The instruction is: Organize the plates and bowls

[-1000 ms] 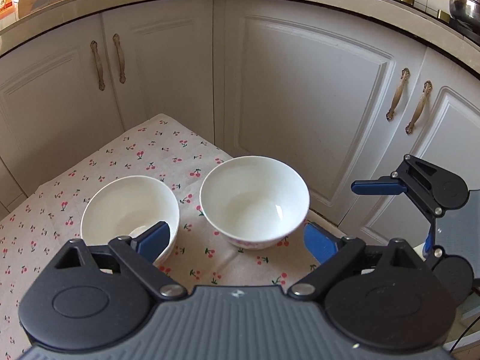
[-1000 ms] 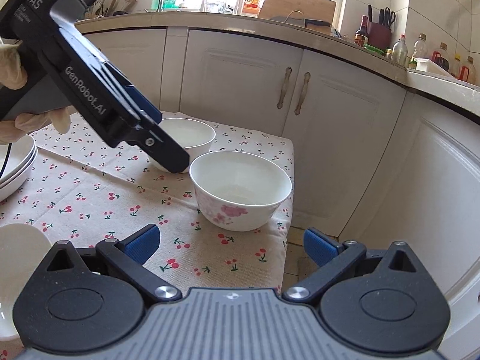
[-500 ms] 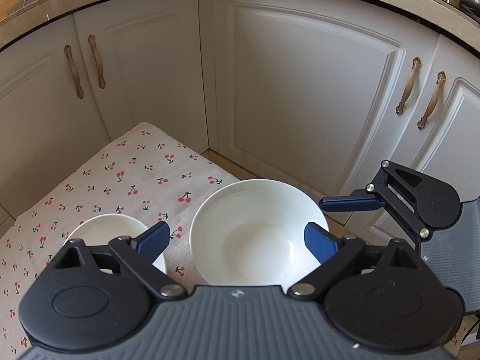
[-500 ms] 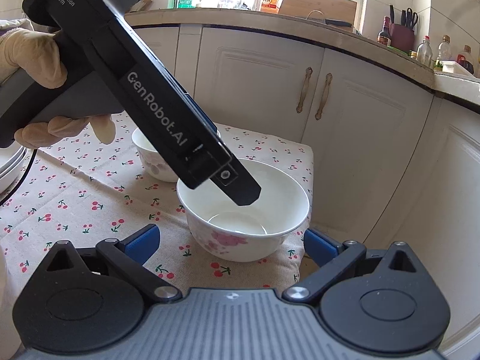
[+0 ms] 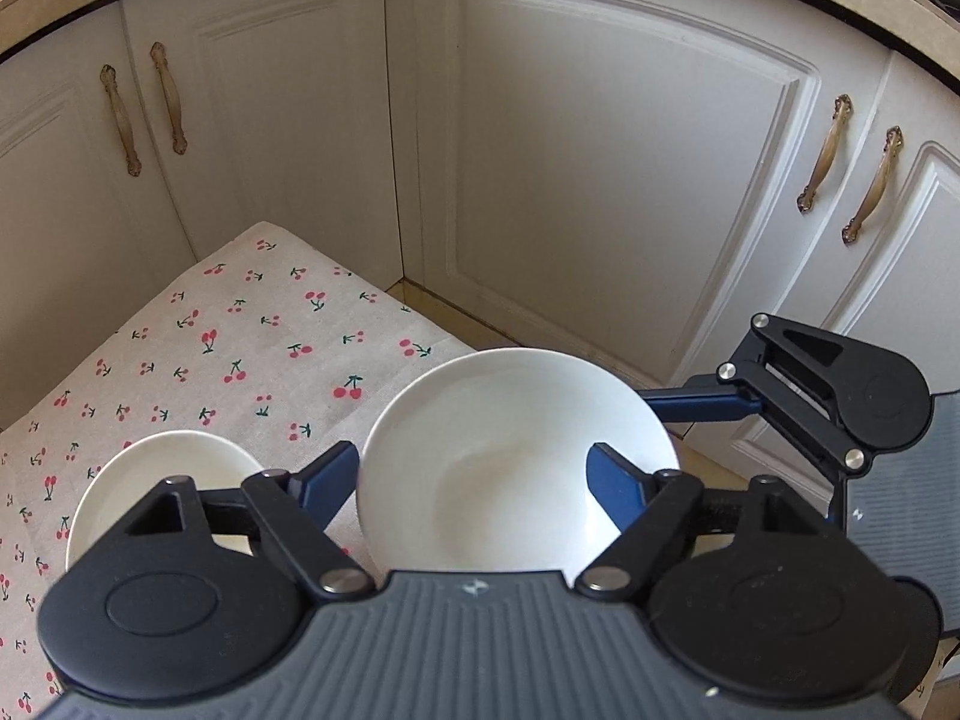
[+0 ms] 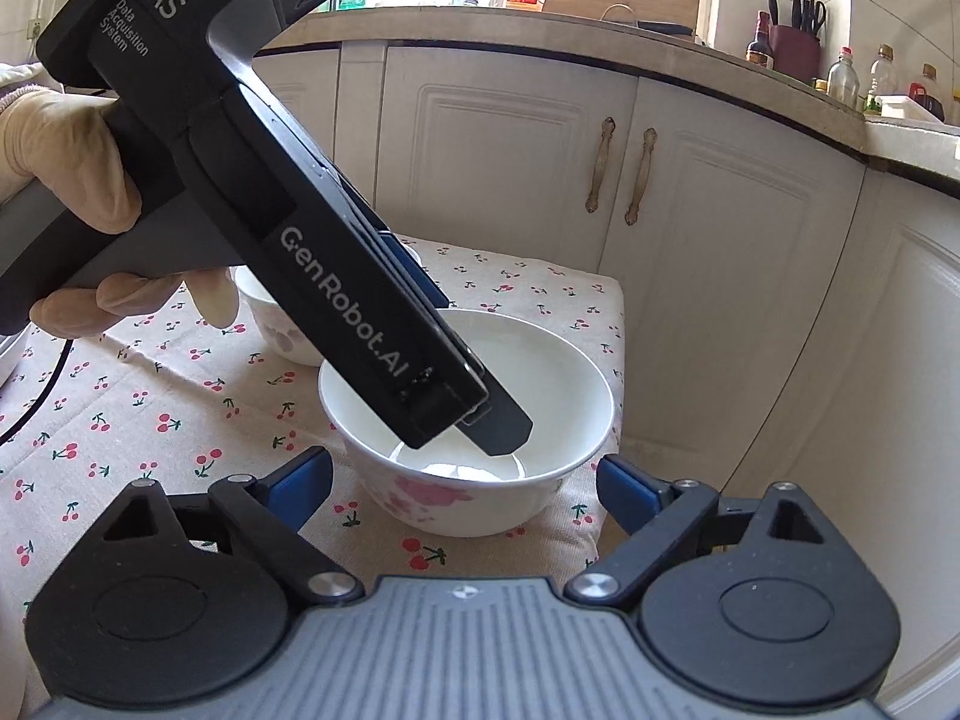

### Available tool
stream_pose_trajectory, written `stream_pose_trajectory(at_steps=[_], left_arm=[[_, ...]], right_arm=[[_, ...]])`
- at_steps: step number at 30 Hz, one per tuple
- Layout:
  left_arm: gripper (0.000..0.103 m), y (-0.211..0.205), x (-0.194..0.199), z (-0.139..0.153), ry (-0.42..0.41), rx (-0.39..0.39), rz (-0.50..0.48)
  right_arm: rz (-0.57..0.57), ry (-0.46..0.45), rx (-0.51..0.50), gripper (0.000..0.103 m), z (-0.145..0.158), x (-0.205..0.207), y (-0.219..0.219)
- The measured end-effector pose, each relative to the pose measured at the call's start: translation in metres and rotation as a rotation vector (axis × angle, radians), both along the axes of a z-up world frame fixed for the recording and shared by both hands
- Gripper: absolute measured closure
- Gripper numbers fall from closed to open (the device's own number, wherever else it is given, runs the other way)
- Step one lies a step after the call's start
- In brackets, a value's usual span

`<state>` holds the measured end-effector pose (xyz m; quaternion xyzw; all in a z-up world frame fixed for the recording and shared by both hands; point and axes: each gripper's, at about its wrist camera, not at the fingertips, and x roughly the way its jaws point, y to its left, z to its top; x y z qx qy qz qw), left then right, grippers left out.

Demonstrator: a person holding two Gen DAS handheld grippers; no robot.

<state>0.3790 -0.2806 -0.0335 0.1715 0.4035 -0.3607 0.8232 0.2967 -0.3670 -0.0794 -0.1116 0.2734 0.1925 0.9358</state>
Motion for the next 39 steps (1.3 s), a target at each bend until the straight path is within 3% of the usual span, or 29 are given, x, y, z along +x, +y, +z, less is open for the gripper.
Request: stream_pose_trajectory(at_steps=[7,30,39], left_arm=[[0.022,0.000,0.001,-0.002,0.003,-0.002,-0.004],[0.023,-0.002,0.002,-0.003,0.015,-0.006,-0.013],[0.023,0.006,-0.020,0.008,0.012,-0.010,-0.029]], right_arm=[[-0.006,0.006,0.001,0.014,0.002,0.002,0.001],[-0.020,0.034,0.033,0.014,0.008,0.004,-0.002],[-0.003,0.037,0.004,0.014,0.020,-0.016,0.005]])
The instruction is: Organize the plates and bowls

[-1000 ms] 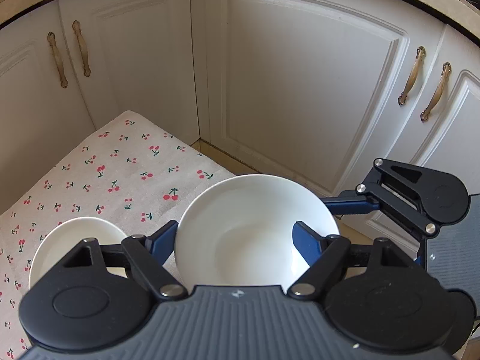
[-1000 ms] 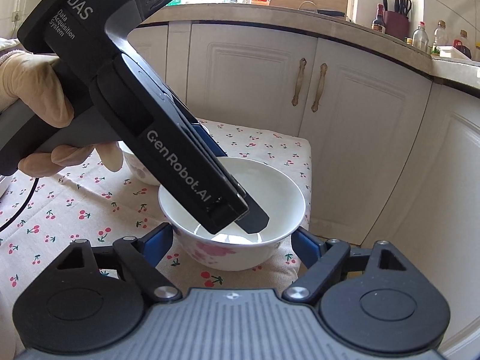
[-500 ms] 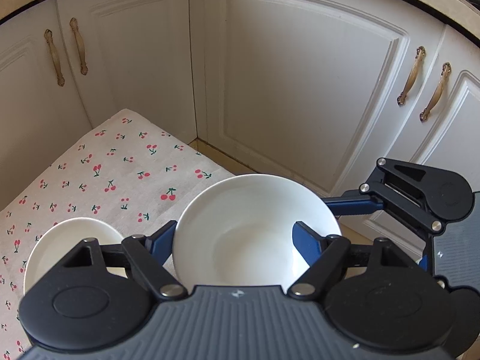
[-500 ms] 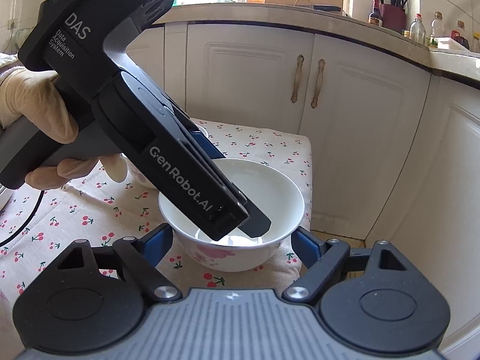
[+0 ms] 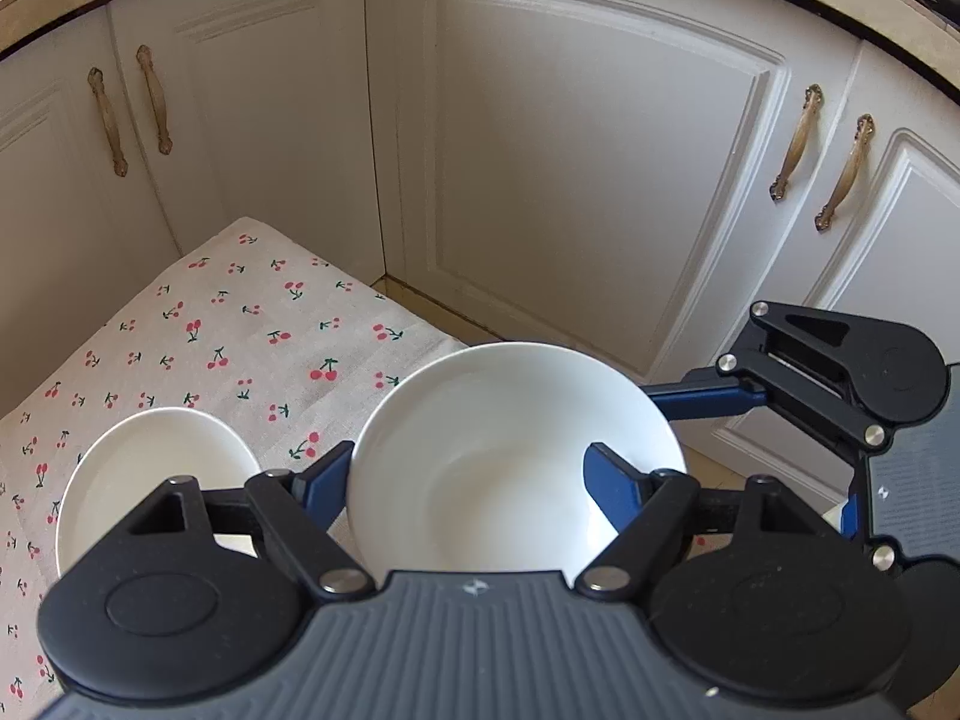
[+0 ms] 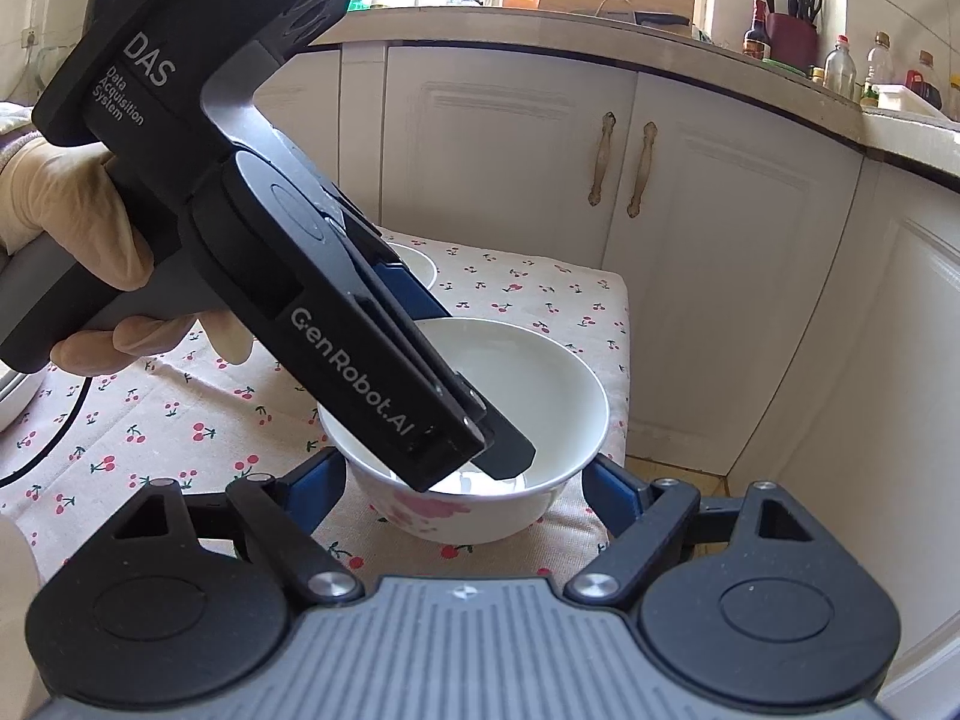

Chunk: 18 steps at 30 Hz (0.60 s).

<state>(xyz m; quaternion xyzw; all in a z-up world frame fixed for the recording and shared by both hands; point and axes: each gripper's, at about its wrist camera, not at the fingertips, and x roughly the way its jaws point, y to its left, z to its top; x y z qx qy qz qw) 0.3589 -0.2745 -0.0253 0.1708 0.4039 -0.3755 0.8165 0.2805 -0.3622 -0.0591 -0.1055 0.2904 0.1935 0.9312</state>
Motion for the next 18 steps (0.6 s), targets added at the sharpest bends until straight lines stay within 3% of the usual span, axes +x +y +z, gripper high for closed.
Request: stream_pose_trajectory(at_steps=[18], left_arm=[[0.023,0.038,-0.105,0.051,-0.062,-0.046,-0.017]], right_arm=[[0.035,-0.001,-0.029,0.014,0.047,-0.094,0.032]])
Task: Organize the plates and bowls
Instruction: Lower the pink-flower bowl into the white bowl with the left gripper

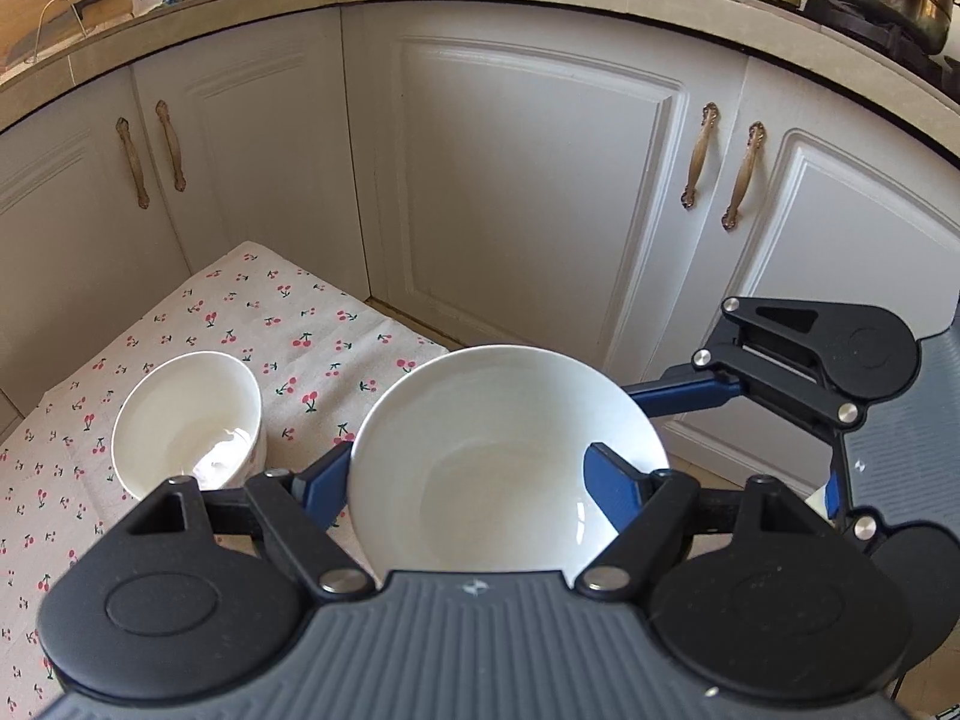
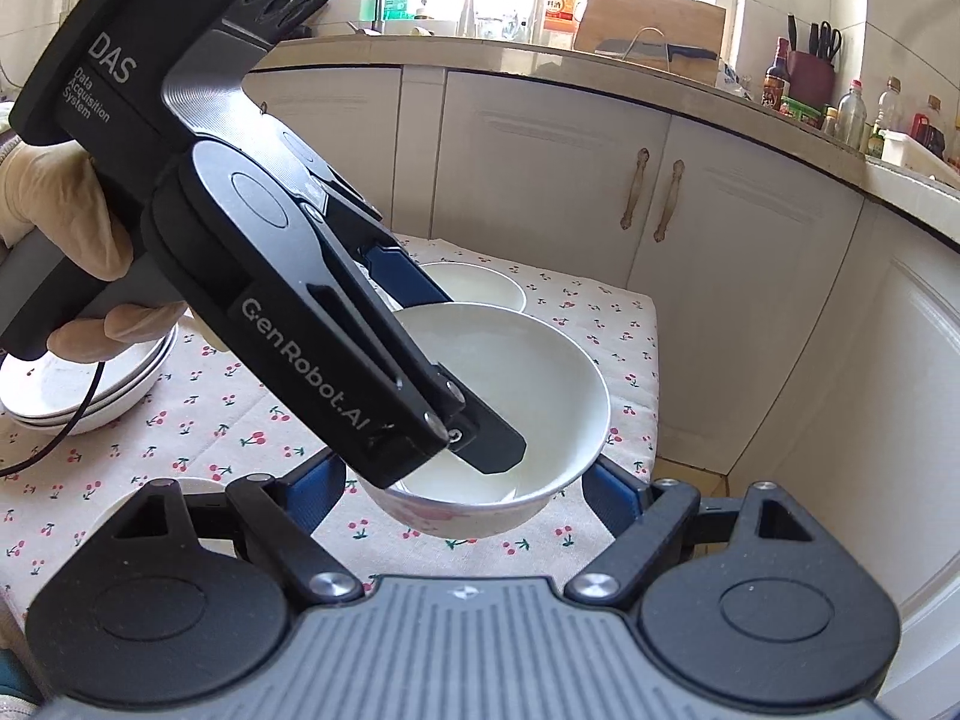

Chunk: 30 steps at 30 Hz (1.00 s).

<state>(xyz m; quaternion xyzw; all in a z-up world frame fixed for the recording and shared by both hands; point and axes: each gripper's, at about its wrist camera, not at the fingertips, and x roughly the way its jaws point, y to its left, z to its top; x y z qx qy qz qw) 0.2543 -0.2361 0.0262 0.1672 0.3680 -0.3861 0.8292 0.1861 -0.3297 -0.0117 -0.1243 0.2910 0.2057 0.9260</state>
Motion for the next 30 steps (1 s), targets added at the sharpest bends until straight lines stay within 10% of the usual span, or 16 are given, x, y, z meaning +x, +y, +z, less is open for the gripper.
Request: stream_pose_trajectory(at_steps=[30], left_arm=[[0.022,0.068,-0.093,-0.007,0.028,-0.049,0.063]], right_arm=[[0.076,0.063,-0.013,0.014,-0.003,-0.086,0.057]])
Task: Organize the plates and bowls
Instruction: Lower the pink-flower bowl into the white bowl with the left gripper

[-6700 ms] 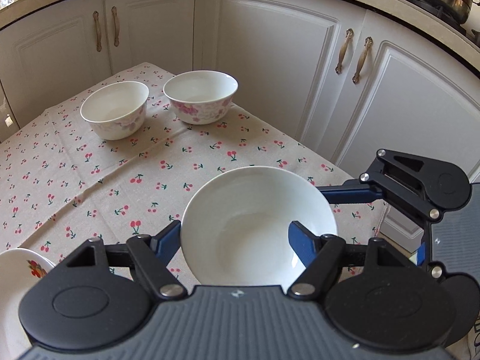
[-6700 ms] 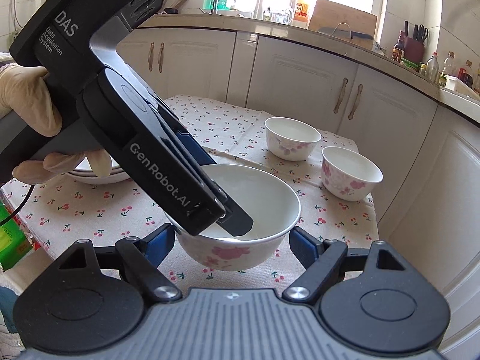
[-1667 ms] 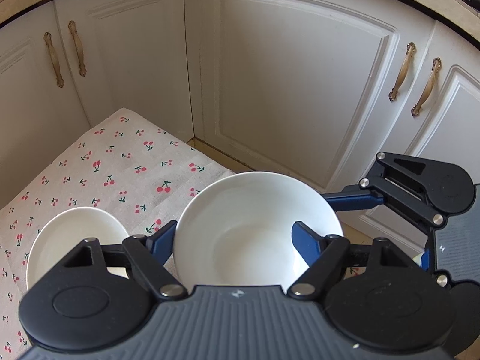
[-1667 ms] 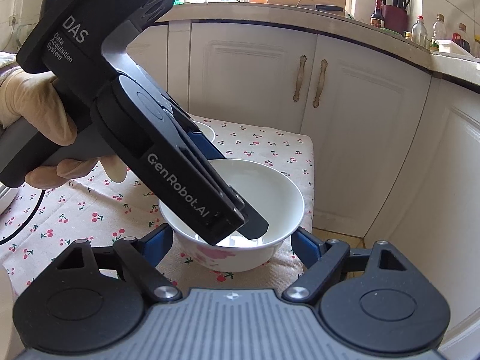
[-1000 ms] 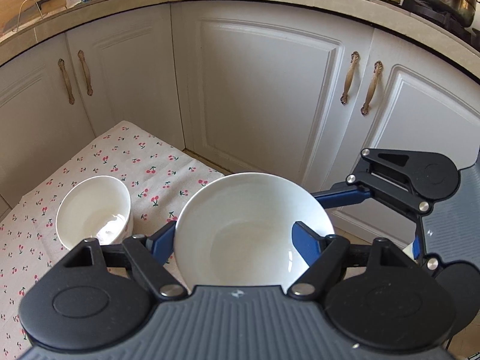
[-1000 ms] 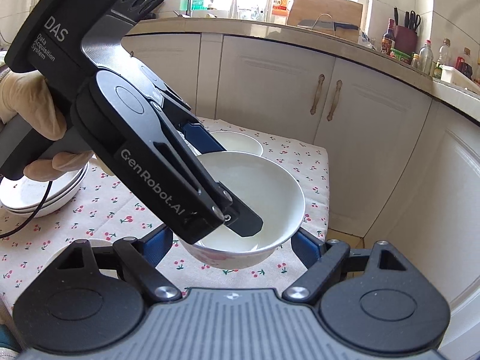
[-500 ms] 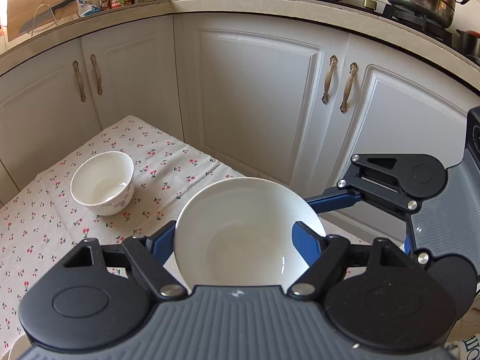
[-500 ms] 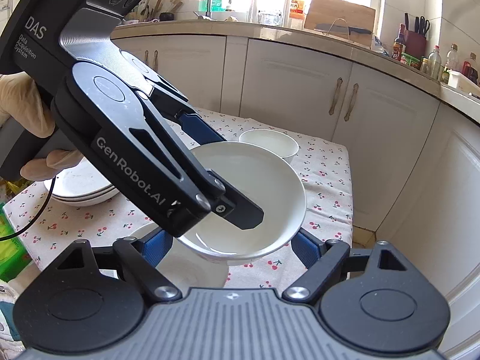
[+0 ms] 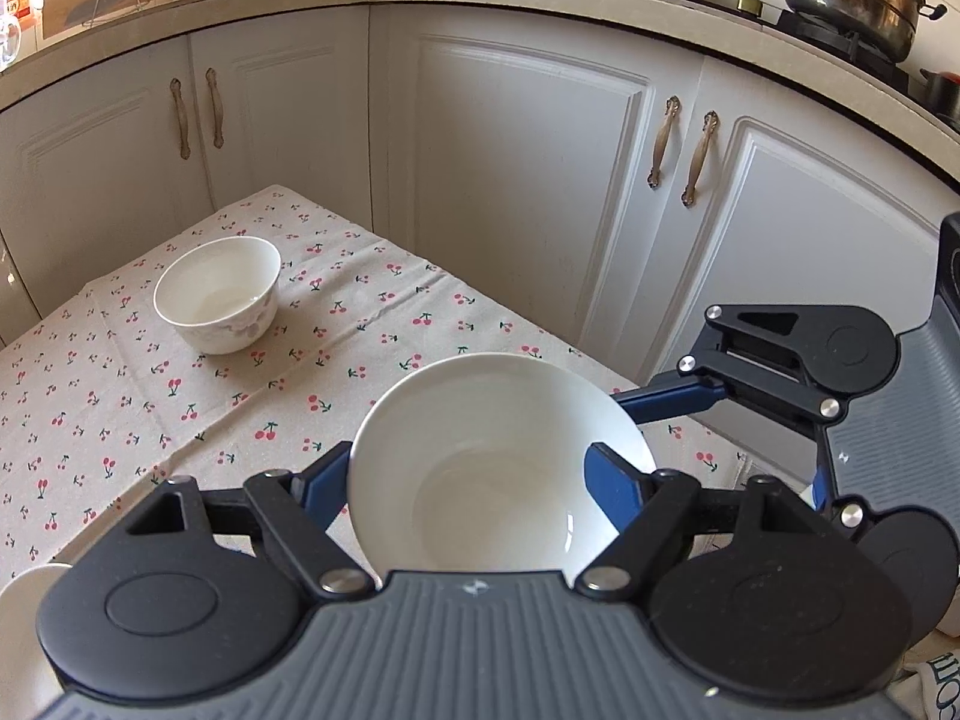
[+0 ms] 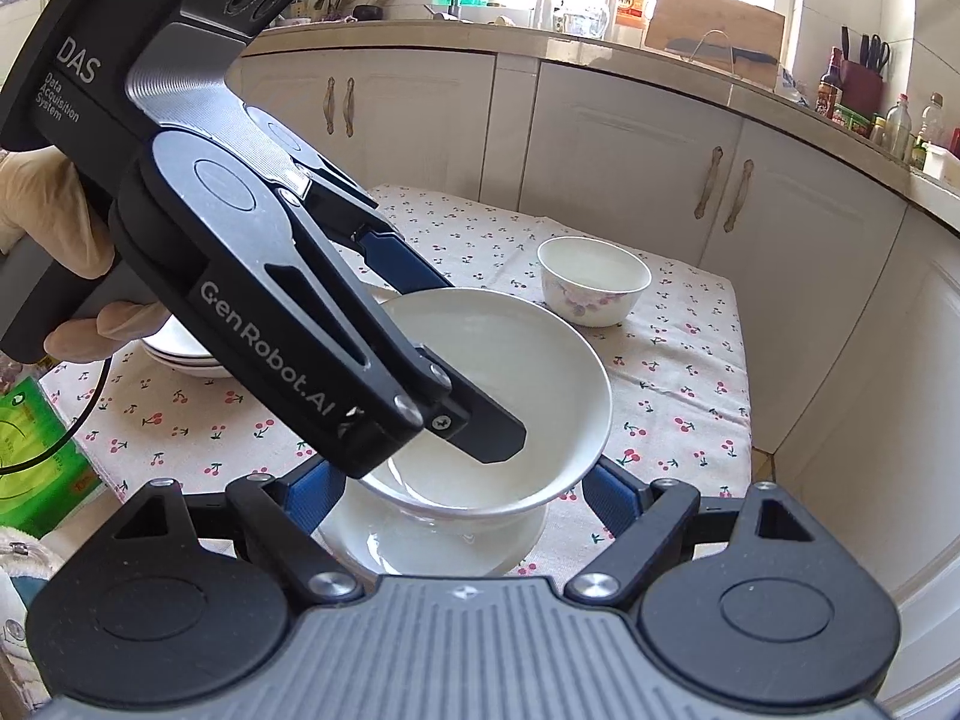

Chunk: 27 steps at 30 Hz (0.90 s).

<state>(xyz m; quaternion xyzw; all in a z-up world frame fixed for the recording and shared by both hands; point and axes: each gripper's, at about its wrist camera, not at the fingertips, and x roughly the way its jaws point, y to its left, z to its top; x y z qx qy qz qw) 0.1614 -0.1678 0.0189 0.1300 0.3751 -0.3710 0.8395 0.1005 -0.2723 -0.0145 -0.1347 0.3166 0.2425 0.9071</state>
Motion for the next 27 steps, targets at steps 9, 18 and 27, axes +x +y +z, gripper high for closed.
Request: stream_pose_trajectory(at_steps=[9,18,27], left_arm=[[0.022,0.001,-0.001,-0.018,0.044,0.008,0.000],[0.022,-0.001,0.000,-0.024,0.054,0.016,-0.006],[0.022,0.000,0.003,-0.030,0.069,0.024,0.001]], right_arm=[[-0.002,0.048,-0.002,0.014,-0.014,0.000,0.002],[-0.008,0.071,0.015,0.014,-0.018,0.001,-0.001],[-0.004,0.082,0.018,0.014,-0.021,0.004,-0.001]])
